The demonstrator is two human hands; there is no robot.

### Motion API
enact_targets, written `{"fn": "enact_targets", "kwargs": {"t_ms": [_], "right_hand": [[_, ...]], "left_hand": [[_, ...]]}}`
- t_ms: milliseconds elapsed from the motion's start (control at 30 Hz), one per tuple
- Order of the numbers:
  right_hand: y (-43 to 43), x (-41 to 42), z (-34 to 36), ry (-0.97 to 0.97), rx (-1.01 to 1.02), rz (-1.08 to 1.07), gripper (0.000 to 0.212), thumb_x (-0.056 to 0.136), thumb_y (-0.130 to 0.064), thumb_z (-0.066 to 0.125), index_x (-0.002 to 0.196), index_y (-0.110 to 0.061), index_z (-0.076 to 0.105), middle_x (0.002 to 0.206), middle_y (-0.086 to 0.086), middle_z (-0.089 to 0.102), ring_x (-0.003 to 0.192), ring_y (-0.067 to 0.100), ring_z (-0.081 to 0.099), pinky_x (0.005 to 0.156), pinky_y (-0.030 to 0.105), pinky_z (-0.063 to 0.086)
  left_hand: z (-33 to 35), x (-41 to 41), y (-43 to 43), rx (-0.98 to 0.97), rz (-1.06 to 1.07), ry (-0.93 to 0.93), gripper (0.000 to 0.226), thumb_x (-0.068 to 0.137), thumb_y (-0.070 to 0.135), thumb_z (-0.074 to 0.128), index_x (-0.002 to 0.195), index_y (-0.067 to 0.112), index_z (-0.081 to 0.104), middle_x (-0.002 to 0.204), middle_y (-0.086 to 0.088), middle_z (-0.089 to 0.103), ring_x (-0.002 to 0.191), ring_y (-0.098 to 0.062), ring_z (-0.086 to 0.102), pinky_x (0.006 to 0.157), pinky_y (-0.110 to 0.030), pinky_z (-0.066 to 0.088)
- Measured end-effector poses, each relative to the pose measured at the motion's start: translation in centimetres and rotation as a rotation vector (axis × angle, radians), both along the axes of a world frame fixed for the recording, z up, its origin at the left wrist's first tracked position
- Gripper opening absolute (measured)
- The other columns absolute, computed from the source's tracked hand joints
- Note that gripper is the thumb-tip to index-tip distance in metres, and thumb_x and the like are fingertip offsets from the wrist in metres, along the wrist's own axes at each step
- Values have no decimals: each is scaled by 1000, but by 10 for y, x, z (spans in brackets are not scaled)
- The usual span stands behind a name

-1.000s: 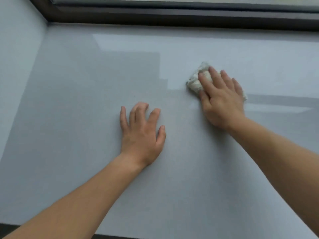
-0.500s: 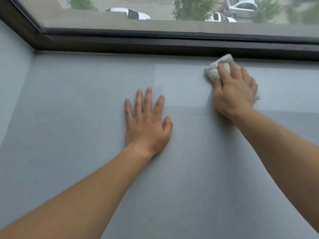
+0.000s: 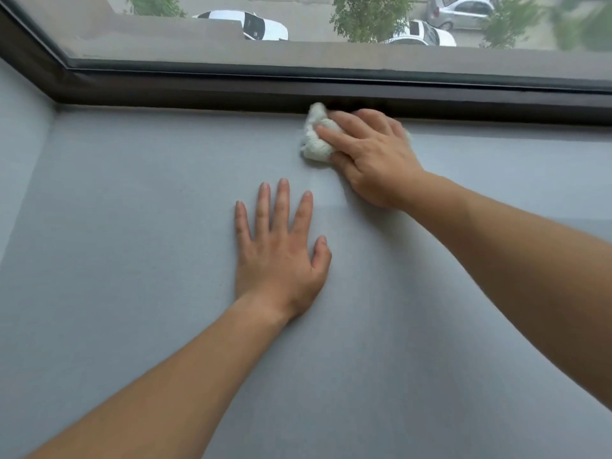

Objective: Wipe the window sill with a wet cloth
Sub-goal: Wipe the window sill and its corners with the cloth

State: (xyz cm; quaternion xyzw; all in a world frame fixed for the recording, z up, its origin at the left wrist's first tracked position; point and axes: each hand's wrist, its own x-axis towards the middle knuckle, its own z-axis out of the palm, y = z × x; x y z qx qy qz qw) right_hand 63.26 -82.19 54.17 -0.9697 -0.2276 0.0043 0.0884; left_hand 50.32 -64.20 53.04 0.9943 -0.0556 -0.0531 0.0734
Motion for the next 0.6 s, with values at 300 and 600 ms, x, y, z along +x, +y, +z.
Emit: {"fn": "enact_targets", "kwargs": {"t_ms": [300,600], "right_hand": [[-136,-36,-3,-11,45,-578,44,101,-44,34,145,-40,38,156,-11,31,141,29,26,114,48,18],[-173,-48,1,58,3,-513,54,97,-54,25,149,-40,31,161,-8,24,145,29,23,117,49,17]], "left_hand": [[9,-13,-25,-163,-99,-77,62,94,42,26,148,15,39,161,-16,23,151,-33,12,120,-59,2],[0,-45,-82,-24,-115,8,69,95,48,23,157,19,16,165,-17,0,152,-32,-7,119,-59,2]]}}
